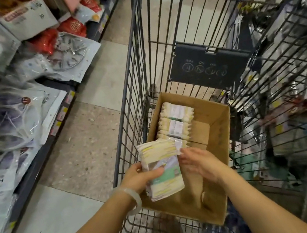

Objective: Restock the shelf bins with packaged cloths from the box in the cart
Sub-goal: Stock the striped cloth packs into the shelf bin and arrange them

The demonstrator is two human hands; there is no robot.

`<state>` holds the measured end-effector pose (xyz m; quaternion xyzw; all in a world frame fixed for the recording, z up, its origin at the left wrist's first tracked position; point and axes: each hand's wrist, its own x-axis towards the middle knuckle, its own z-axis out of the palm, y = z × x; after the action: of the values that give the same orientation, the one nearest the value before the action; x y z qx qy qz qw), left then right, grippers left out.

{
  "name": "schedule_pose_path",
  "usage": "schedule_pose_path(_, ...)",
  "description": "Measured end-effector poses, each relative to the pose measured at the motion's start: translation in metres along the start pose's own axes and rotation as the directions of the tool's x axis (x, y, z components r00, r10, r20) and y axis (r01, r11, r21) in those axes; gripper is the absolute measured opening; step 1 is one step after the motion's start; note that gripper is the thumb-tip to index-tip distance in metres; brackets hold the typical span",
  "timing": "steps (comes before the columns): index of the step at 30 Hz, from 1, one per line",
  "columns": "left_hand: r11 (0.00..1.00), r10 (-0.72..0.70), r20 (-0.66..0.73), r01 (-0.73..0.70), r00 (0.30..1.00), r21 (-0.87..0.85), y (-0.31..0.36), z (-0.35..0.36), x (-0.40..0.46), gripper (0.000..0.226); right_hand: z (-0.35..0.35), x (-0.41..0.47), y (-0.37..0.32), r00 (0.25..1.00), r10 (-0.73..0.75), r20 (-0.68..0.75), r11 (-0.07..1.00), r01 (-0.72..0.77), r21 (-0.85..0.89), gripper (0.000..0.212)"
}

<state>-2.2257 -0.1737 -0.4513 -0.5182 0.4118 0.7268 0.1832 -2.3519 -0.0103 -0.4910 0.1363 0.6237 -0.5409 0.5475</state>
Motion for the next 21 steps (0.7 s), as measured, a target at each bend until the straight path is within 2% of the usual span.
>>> schedule_pose_path(1,1.000,0.005,-0.037,-0.005,0.999,-0.004,-0.001,-0.002,0.003,0.070,-0.002,0.012,0.002,0.989,-0.058,-0.133,0.987,0.037,-0.157,0.047)
schedule_pose_path(2,1.000,0.010,-0.067,-0.010,0.998,-0.005,-0.003,-0.004,0.005,0.071,-0.003,0.024,0.004,0.967,-0.146,-0.210,0.927,0.059,-0.371,0.052)
schedule_pose_path(4,1.000,0.026,-0.119,-0.024,0.993,0.015,-0.006,-0.003,0.007,0.060,-0.006,0.050,0.011,0.944,-0.296,-0.145,0.651,0.089,-0.754,0.062)
schedule_pose_path(5,0.999,0.026,-0.142,-0.023,0.990,0.022,-0.008,-0.003,0.010,0.057,-0.006,0.061,0.015,0.940,-0.333,-0.073,0.488,0.106,-0.867,0.067)
schedule_pose_path(6,0.999,0.028,-0.154,-0.025,0.988,0.023,-0.008,-0.002,0.011,0.057,-0.005,0.072,0.017,0.933,-0.359,-0.010,0.344,0.122,-0.931,0.071)
schedule_pose_path(8,1.000,0.020,-0.163,-0.019,0.986,0.012,-0.009,-0.002,0.014,0.061,-0.002,0.086,0.020,0.923,-0.381,0.041,0.143,0.103,-0.984,0.076)
schedule_pose_path(10,1.000,0.000,-0.176,-0.001,0.984,-0.004,-0.009,-0.001,0.018,0.059,0.004,0.093,0.020,0.915,-0.402,0.037,0.017,0.048,-0.999,0.079)
schedule_pose_path(12,1.000,-0.009,-0.185,0.008,0.983,-0.005,-0.008,0.001,0.019,0.059,0.006,0.099,0.022,0.893,-0.449,0.020,-0.058,-0.006,-0.998,0.071)
schedule_pose_path(14,1.000,-0.011,-0.182,0.014,0.983,0.018,-0.006,0.003,0.020,0.063,0.009,0.100,0.023,0.841,-0.541,0.006,-0.073,-0.039,-0.997,0.060)
schedule_pose_path(15,0.999,-0.007,-0.179,0.013,0.984,0.032,-0.005,0.004,0.020,0.063,0.009,0.098,0.023,0.820,-0.572,-0.014,-0.049,-0.051,-0.997,0.056)
schedule_pose_path(16,0.999,0.001,-0.178,0.007,0.984,0.042,-0.003,0.005,0.019,0.062,0.009,0.095,0.022,0.833,-0.552,-0.041,-0.002,-0.050,-0.999,0.054)
schedule_pose_path(19,0.999,0.021,-0.171,-0.013,0.985,0.048,0.001,0.007,0.011,0.061,0.000,0.074,0.019,0.904,-0.398,-0.157,0.247,-0.059,-0.967,0.060)
schedule_pose_path(21,0.997,0.049,-0.147,-0.040,0.988,0.060,0.004,0.009,0.002,0.061,-0.012,0.051,0.015,0.917,-0.316,-0.244,0.534,-0.040,-0.845,0.064)
